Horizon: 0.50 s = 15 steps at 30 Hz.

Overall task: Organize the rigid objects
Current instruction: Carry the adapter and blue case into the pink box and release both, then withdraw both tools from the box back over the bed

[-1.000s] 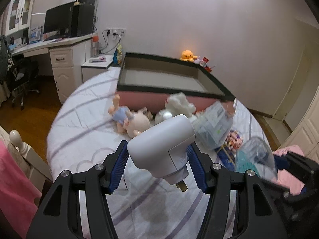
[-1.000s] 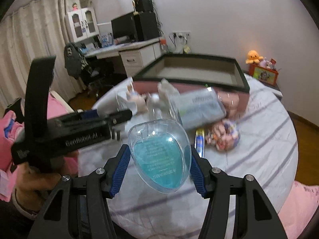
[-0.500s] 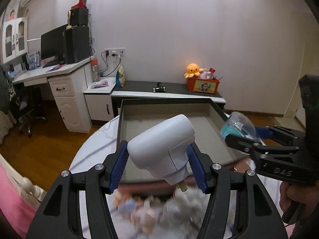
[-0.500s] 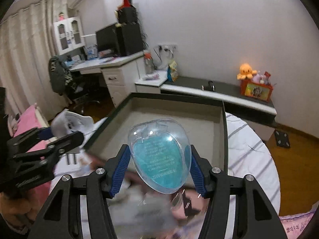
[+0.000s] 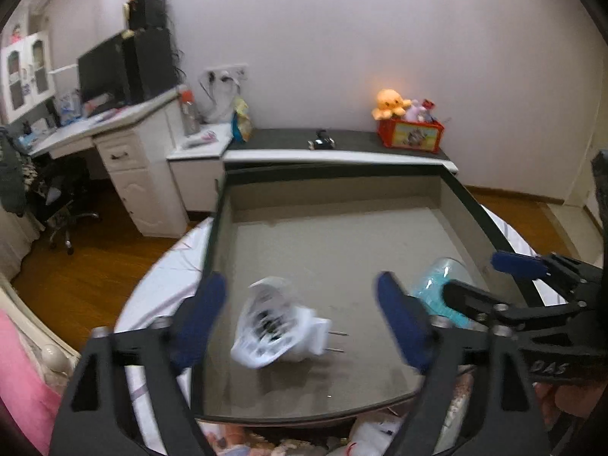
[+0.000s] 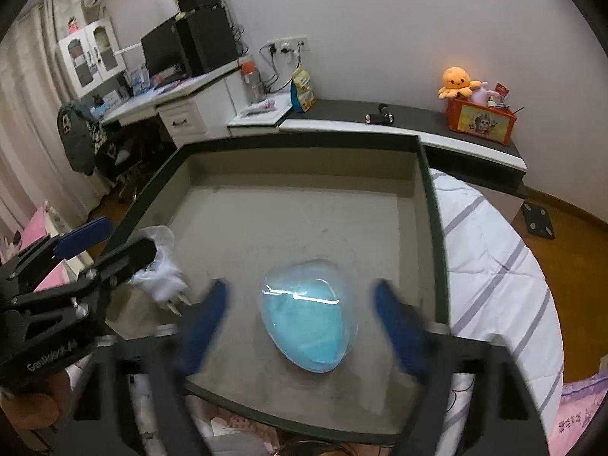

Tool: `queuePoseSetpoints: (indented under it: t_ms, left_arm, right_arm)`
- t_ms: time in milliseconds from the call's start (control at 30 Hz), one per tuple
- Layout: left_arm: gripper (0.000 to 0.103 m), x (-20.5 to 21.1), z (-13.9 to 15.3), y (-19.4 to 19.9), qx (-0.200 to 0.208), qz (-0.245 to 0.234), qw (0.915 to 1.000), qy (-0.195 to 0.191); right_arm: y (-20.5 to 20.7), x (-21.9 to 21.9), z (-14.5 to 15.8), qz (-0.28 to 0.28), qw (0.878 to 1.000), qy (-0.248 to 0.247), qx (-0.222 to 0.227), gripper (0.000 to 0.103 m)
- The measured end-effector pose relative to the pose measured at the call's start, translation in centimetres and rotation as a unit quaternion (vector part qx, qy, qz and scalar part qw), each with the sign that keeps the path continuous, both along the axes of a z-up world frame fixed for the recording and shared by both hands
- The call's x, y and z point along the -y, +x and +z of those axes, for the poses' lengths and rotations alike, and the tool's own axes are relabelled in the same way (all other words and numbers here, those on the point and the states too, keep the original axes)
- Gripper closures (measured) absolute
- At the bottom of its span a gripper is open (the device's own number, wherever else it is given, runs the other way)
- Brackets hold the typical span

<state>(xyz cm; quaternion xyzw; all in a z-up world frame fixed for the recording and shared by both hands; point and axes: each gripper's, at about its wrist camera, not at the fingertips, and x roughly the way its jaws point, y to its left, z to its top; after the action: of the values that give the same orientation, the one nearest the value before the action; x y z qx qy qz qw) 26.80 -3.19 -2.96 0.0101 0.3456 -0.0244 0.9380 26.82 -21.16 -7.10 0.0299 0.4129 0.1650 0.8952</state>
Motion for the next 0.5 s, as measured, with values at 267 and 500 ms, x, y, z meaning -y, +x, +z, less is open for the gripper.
queuePoseSetpoints:
  t_ms: [267, 500]
  left_arm:
    - [0.000, -1.9, 2.3, -4.6, 0.035, 0.017, 0.9992, -0.007]
    - [0.000, -2.9, 4.3, -9.7, 0.063, 0.031, 0.9974, -0.018]
  right_arm:
    - [-3.4, 1.7, 2.7, -0.032, 0.998, 0.032, 0.032, 0.008]
    - [-9.2, 2.1, 5.3, -0.054, 0.994, 0.053, 0.075, 0.007]
